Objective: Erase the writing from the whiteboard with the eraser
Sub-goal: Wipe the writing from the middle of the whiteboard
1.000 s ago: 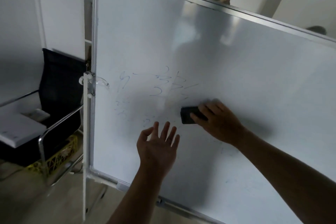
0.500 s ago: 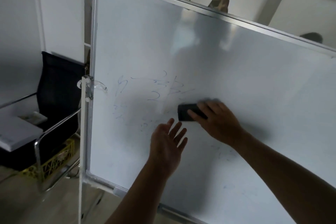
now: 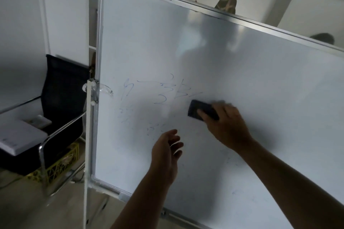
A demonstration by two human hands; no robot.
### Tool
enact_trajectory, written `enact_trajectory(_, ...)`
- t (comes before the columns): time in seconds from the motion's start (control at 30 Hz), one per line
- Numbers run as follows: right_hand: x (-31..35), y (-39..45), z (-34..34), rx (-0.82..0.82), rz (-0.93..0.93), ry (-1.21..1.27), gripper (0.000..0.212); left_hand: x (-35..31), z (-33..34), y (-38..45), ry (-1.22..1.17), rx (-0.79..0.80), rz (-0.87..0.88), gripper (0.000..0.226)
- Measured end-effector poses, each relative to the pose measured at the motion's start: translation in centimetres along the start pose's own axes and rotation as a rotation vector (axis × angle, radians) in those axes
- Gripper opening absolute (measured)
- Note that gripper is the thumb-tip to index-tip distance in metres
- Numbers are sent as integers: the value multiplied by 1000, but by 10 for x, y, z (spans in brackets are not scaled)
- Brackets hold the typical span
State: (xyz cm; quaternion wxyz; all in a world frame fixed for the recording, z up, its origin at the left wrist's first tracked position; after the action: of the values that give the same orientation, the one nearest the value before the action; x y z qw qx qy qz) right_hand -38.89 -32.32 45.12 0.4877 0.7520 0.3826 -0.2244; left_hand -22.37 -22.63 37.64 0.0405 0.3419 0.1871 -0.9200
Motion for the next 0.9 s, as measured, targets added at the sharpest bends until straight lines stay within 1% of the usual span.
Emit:
enact_trajectory(0.03, -8, 3, -3, -83, 182, 23, 49, -8, -5, 6, 19, -24, 44, 20)
enact_trajectory(0.07, -9, 7, -5, -149, 279, 34, 45, -18, -11, 14, 42, -71, 110, 19)
enact_trajectory(0.1, -5, 9, -5, -154, 226, 21, 44, -30, -19, 23, 69, -137, 188, 17)
enact_trajectory(0.17, 8, 3, 0, -75, -45, -14, 45, -63, -38, 40, 152, -276, 367, 15)
enact_trajectory(0.2, 7, 1, 1, -67, -48, -15, 45, -81, -47, 48, 196, -335, 456, 17)
enact_trajectory(0.27, -2, 7, -4, -137, 161, 3, 45, -117, -64, 66, 282, -433, 601, 26)
enact_trajectory(0.3, -2, 10, -6, -149, 204, 14, 45, -132, -72, 76, 359, -486, 659, 32)
enact_trajectory(0.33, 2, 12, -4, -141, 152, -10, 46, -145, -79, 84, 478, -544, 697, 39)
enact_trajectory(0.37, 5, 12, -3, -114, 73, -36, 46, -154, -84, 93, 611, -589, 723, 47)
enact_trajectory(0.4, 5, 11, -2, -103, 64, -45, 44, -162, -87, 99, 725, -613, 751, 54)
enact_trajectory(0.47, 3, 15, -3, -156, 245, -28, 42, -177, -91, 110, 921, -606, 807, 66)
enact_trajectory(0.5, 5, 17, -4, -179, 278, -15, 42, -184, -93, 117, 1022, -597, 815, 71)
enact_trajectory(0.53, 11, 19, -2, -180, 217, -18, 43, -191, -95, 123, 1124, -595, 810, 75)
enact_trajectory(0.57, 15, 21, -1, -143, 125, -24, 45, -197, -97, 130, 1221, -594, 801, 78)
enact_trajectory(0.6, 16, 22, 0, -113, 78, -25, 47, -202, -100, 135, 1307, -596, 789, 80)
enact_trajectory(0.63, 14, 23, 0, -102, 119, -19, 46, -208, -102, 142, 1386, -593, 773, 80)
enact_trajectory(0.7, 11, 24, 2, -138, 272, -12, 44, -217, -105, 153, 1541, -580, 763, 73)
enact_trajectory(0.73, 17, 24, 5, -138, 233, -7, 46, -221, -105, 156, 1603, -583, 782, 69)
enact_trajectory(0.8, 23, 22, 9, -65, 37, 11, 50, -228, -104, 158, 1698, -610, 846, 61)
enact_trajectory(0.83, 18, 23, 9, -56, 32, 9, 50, -230, -103, 158, 1735, -623, 862, 60)
enact_trajectory(0.87, 10, 25, 6, -85, 117, 5, 47, -232, -102, 157, 1767, -631, 863, 59)
enact_trajectory(0.9, 4, 26, 3, -131, 240, 15, 45, -233, -101, 158, 1794, -630, 857, 58)
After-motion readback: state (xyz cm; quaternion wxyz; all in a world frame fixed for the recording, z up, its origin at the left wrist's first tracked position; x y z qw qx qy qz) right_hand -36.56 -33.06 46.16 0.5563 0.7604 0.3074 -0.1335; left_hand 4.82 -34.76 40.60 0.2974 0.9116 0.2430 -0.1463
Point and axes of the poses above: each hand's wrist, its own y-axis towards the middle knuckle, its own z-axis out of the palm, x = y × z, the point moved 3 cm from there along y, towards the middle knuckle, and after that the axes turned 3 degrees about -x, right-handed, at the moved point
